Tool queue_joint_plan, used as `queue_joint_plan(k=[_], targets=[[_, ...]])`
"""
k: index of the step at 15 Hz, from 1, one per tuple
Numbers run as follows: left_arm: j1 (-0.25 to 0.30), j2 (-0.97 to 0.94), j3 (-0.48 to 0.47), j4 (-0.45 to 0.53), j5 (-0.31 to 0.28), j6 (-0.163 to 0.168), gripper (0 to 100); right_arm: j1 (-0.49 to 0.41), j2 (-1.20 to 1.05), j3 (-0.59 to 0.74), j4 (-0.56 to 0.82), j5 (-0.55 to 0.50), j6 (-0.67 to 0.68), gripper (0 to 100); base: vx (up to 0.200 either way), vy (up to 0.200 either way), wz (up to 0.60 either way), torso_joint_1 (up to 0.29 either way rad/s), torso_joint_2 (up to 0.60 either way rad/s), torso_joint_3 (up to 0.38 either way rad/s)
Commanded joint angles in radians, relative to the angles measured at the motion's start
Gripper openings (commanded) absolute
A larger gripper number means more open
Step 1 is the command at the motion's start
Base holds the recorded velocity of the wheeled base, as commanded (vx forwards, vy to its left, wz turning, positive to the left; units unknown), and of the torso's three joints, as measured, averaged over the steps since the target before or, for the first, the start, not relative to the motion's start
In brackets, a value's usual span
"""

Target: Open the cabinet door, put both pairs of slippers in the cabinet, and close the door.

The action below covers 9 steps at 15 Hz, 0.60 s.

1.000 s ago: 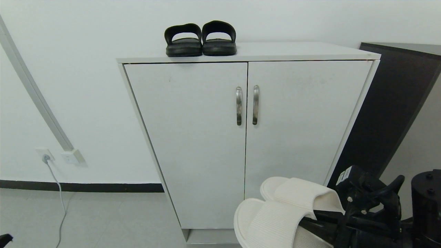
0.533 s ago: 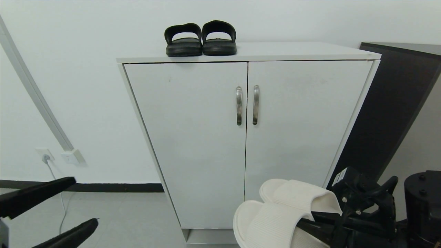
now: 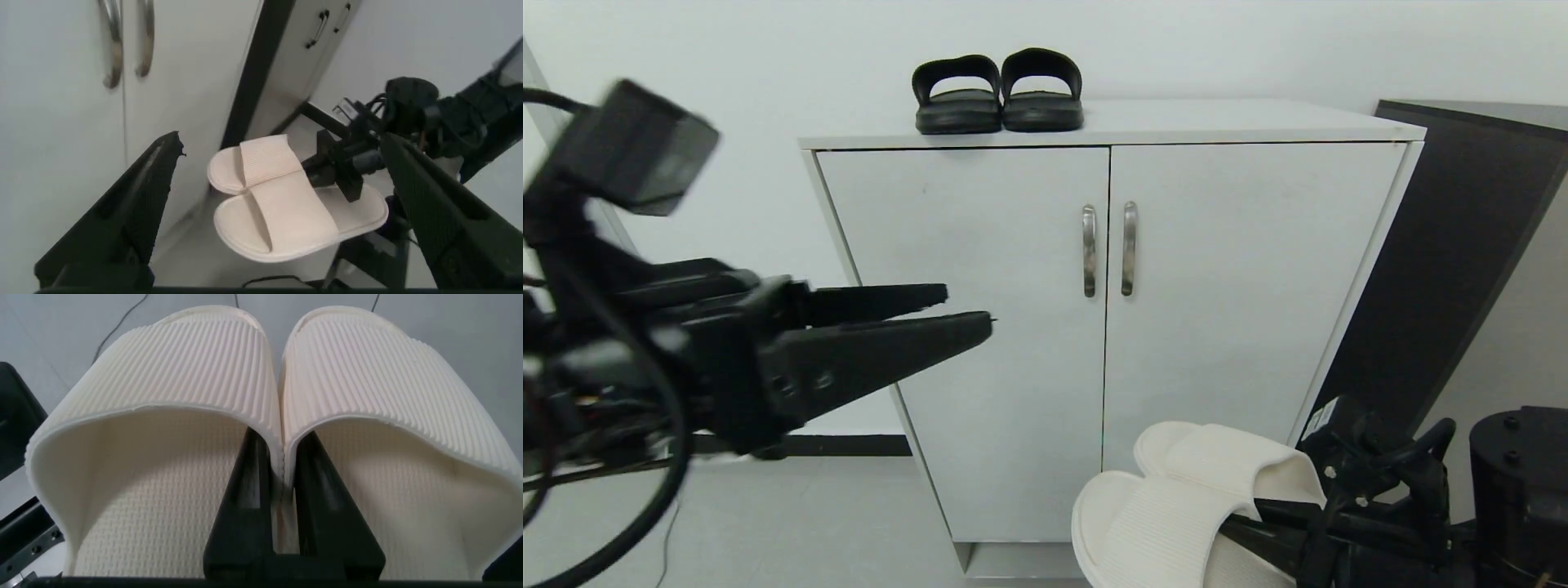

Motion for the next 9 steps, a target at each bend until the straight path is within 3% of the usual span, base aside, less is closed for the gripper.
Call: queue_joint_plan(k=[1, 5, 9], targets=[[-0.066, 0.159, -0.064, -0.023, 0.001, -0.005, 100, 0.001, -0.002, 0.004, -0.001, 0.000, 0.000, 0, 0.000, 0.000, 0.00, 0.000, 0.00, 0.000], [-0.121, 0.297, -0.166, -0.085, -0.008, -0.010, 100, 0.001, 0.002, 0.007, -0.001, 0.000, 0.000, 0, 0.000, 0.000, 0.00, 0.000, 0.00, 0.000], [-0.179, 0.429, -0.305, -0.089, -0.004, -0.045, 100, 0.001, 0.002, 0.010, 0.001, 0.000, -0.002, 0, 0.000, 0.000, 0.00, 0.000, 0.00, 0.000]])
